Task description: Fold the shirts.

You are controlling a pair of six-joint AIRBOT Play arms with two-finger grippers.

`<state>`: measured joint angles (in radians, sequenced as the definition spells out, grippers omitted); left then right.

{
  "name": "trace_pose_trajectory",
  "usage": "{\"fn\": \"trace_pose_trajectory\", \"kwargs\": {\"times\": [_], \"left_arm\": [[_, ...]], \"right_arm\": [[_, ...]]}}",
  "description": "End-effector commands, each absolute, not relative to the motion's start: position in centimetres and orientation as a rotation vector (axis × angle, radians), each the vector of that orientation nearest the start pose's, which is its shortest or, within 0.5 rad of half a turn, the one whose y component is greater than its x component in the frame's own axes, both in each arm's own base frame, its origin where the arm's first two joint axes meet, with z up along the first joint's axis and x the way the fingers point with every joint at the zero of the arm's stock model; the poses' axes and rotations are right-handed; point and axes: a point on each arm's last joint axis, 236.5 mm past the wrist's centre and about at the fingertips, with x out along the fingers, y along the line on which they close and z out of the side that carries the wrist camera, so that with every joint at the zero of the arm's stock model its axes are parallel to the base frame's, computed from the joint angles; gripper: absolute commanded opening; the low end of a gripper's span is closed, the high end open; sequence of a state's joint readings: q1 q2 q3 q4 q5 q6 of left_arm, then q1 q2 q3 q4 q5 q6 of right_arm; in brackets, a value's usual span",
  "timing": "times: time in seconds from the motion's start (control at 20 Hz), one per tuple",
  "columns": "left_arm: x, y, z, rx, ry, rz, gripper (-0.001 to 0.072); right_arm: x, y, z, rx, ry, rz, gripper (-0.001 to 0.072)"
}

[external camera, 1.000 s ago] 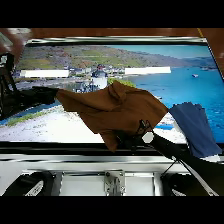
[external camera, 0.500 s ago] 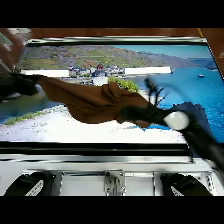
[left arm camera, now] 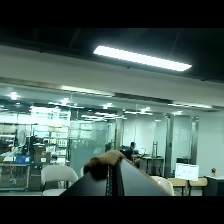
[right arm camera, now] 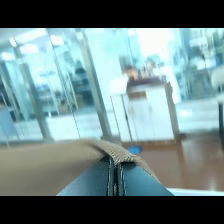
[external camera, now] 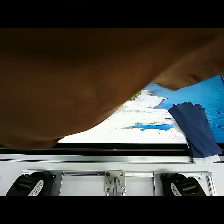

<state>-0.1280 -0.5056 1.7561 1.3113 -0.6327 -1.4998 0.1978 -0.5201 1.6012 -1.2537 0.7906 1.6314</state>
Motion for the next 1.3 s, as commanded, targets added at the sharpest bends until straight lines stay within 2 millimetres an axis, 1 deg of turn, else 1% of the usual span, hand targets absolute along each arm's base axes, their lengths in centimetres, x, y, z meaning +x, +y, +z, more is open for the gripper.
{"fn": "trace_pose_trajectory", "kwargs": {"times": [0.0, 0.05, 0.15, 0.25, 0.3, 0.35, 0.4, 0.45, 0.5, 0.6, 0.7, 0.8, 0.85, 0.9, 0.95, 1.0, 1.05, 1.1, 1.15, 1.25], "left_arm": [[7.1, -4.8, 61.8, -0.094, -0.598, -0.314, 0.0036], [7.8, -4.7, 60.8, -0.074, -0.549, -0.298, 0.0036], [10.4, -4.2, 57.7, -0.025, -0.408, -0.249, 0.0036], [13.9, -3.4, 53.5, 0.020, -0.244, -0.190, 0.0036], [15.9, -2.8, 51.2, 0.043, -0.166, -0.154, 0.0036], [18.2, -2.2, 48.6, 0.068, -0.090, -0.117, 0.0036], [20.5, -1.6, 45.9, 0.094, -0.023, -0.083, 0.0036], [22.8, -1.4, 43.3, 0.109, 0.039, -0.065, 0.0036], [25.3, -1.7, 40.6, 0.109, 0.091, -0.067, 0.0036], [30.3, -2.5, 36.1, 0.065, 0.150, -0.074, 0.0036], [35.4, -3.4, 32.3, 0.053, 0.173, -0.083, 0.0036], [40.3, -4.2, 28.6, 0.061, 0.218, -0.092, 0.0036], [42.5, -4.6, 26.7, 0.064, 0.243, -0.096, 0.0036], [44.6, -4.9, 24.5, 0.065, 0.271, -0.100, 0.0036], [46.2, -5.3, 22.4, 0.053, 0.303, -0.105, 0.0036], [47.6, -5.6, 19.9, 0.019, 0.347, -0.102, 0.0036], [48.6, -5.7, 17.5, -0.021, 0.394, -0.094, 0.0036], [49.5, -5.8, 14.9, -0.078, 0.451, -0.079, 0.0036], [50.1, -6.0, 12.5, -0.135, 0.502, -0.066, 0.0036], [50.7, -6.9, 8.2, -0.228, 0.597, -0.055, 0.0036]], "right_arm": [[15.9, 8.7, 52.7, 0.265, -0.167, 0.452, 0.0076], [16.7, 8.5, 50.9, 0.260, -0.088, 0.427, 0.0076], [18.8, 7.7, 46.0, 0.237, 0.117, 0.348, 0.0076], [21.3, 6.5, 39.5, 0.183, 0.390, 0.247, 0.0076], [22.7, 5.9, 36.1, 0.156, 0.526, 0.198, 0.0076], [24.1, 5.7, 33.2, 0.138, 0.633, 0.168, 0.0076], [26.1, 5.7, 30.4, 0.120, 0.717, 0.146, 0.0075], [28.4, 5.9, 28.1, 0.101, 0.765, 0.134, 0.0076], [31.3, 6.0, 25.9, 0.087, 0.790, 0.116, 0.0076], [37.4, 6.5, 22.3, 0.075, 0.784, 0.095, 0.0076], [43.6, 7.2, 19.6, 0.122, 0.737, 0.069, 0.0076], [48.3, 8.0, 16.6, 0.213, 0.710, 0.042, 0.0076], [50.2, 8.1, 14.9, 0.261, 0.702, 0.024, 0.0076], [51.7, 8.2, 13.4, 0.291, 0.697, 0.013, 0.0076], [53.0, 8.1, 12.1, 0.309, 0.690, 0.004, 0.0076], [54.2, 7.8, 10.9, 0.316, 0.680, -0.001, 0.0076], [55.2, 7.6, 9.7, 0.319, 0.674, -0.006, 0.0077], [55.8, 7.5, 8.5, 0.319, 0.679, -0.011, 0.0076], [56.3, 7.4, 6.8, 0.320, 0.699, -0.017, 0.0076], [56.4, 7.5, 3.1, 0.322, 0.772, -0.031, 0.0077]]}}
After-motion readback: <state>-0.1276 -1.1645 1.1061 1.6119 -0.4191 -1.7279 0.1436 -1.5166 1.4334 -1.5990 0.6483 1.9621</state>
